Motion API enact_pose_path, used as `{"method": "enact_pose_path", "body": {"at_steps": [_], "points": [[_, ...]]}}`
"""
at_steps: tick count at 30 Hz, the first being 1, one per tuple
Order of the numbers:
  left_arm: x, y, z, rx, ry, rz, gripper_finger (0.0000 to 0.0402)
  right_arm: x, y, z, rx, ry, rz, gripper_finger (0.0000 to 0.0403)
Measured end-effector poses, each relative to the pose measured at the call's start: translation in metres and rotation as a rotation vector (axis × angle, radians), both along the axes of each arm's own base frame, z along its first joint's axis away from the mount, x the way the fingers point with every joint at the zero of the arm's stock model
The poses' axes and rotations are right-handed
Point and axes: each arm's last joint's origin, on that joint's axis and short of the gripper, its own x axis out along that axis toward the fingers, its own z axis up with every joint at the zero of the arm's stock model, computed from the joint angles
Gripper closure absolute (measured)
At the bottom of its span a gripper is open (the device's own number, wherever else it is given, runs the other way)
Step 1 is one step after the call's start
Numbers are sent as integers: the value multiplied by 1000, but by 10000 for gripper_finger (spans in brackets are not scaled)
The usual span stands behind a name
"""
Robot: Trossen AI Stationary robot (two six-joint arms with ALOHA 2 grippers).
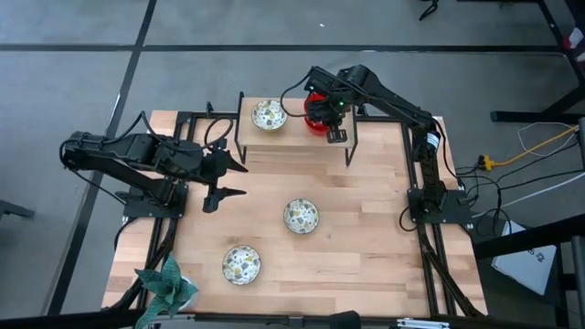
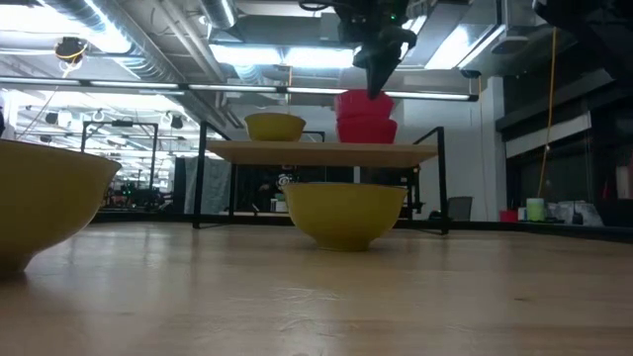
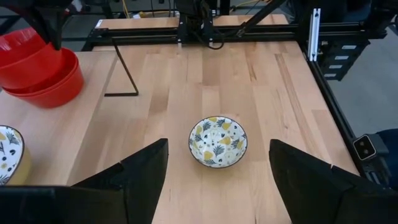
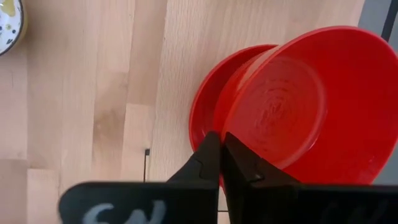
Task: Pick & Place Mini bowls
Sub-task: Stack the red bowl on top of the red bowl on the shelf
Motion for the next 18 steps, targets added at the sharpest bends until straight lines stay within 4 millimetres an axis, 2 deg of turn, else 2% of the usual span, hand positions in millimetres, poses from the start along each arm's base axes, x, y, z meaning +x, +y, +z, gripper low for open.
{"method": "enact_pose_path", "body": {"at_steps": [12, 18], "points": [[0, 0, 0, -16, 0, 9, 130, 0, 0, 0, -11, 3, -22, 400], [0, 0, 0, -16, 0, 9, 130, -1, -1, 0, -16, 4, -33, 364]]}}
